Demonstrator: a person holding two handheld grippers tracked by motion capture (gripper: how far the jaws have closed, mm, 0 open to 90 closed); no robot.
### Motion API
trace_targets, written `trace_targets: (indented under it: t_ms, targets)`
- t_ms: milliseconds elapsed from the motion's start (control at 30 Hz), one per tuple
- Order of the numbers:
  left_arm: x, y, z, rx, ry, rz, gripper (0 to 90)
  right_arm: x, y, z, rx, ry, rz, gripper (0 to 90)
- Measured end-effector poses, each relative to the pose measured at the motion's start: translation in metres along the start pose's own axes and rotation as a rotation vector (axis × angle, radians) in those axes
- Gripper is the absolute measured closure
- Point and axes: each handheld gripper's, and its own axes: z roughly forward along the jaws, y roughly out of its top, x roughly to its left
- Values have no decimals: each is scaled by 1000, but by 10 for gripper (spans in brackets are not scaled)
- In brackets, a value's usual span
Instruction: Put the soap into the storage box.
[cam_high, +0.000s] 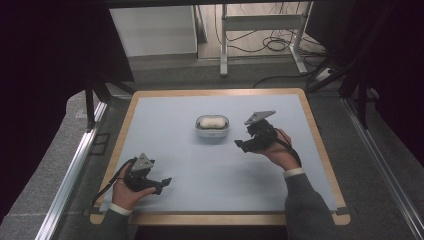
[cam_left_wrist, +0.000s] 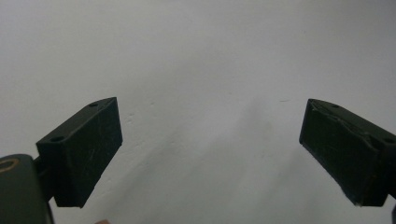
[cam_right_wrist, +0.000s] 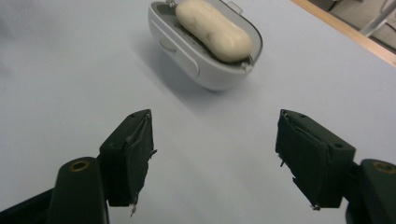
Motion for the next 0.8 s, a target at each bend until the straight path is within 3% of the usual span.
trace_targets:
  t_ms: [267, 500, 567, 667, 800]
  targets:
    - [-1, 1, 0, -3, 4, -1, 63, 12, -47, -22, -38, -33, 52, 255]
    - [-3, 1, 1, 0, 4, 4, 63, 17, -76, -27, -46, -46, 105, 245]
    - [-2, 1, 2, 2, 6, 8, 63, 17, -81, -26, -26, -60, 103, 240]
    - [-2, 1, 2, 4, 5, 8, 63, 14, -83, -26, -36, -65, 125, 240]
    - [-1, 0, 3, 7, 5, 13, 63, 14, -82, -25, -57, -67, 119, 240]
